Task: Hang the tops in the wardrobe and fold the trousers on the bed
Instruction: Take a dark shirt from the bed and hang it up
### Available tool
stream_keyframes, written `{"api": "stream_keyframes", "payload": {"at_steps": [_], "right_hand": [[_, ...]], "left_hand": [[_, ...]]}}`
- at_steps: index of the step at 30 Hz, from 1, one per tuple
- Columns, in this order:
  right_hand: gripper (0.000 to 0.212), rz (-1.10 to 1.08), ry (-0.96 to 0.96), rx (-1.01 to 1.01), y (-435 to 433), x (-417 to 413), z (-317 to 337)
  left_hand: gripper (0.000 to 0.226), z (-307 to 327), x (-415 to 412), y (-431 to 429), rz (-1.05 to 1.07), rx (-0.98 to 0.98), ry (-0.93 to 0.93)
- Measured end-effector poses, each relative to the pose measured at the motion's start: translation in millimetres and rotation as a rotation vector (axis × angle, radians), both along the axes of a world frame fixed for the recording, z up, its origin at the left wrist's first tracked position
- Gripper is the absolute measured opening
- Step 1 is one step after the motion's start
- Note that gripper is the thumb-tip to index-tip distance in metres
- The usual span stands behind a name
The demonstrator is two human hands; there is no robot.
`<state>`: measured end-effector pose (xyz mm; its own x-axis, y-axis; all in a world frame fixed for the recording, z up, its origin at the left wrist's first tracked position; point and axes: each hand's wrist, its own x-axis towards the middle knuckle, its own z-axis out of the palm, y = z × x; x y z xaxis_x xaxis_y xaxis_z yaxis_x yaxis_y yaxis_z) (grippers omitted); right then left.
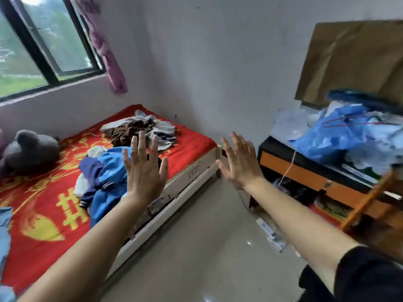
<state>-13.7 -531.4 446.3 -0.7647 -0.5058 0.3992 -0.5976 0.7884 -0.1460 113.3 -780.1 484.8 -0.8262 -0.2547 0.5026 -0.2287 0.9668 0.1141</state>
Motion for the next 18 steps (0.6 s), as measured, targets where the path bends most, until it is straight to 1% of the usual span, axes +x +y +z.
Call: {"api": "stream_keyframes", "payload": {"at_steps": [4,6,8,11,15,18], "right_hand": [[0.075,-0.334,-0.068,0.000,86,49,-31],[0.075,-0.466,-0.107,0.061,131,90,-51],[0.073,-0.568,-0.136,0.116,171,128,-64],[0.073,-0.773,-0.149,0.129,241,191,-74],[0.072,-1.014,-0.129,0.194,327,257,-74],[0.072,-1.125,-0.138,0.195,386,288,-84]], "left_hand": [[0.068,-25,-47,61,-0.294,0.098,-0.001],[0.068,-46,-54,108,-0.432,0.139,-0.040],[0.066,-65,-50,155,-0.522,0.158,-0.083],[0.066,-87,-32,235,-0.691,0.150,-0.195],[0.066,-93,-11,330,-0.909,0.101,-0.212],[0.066,-103,1,394,-1.014,0.062,-0.218]]}}
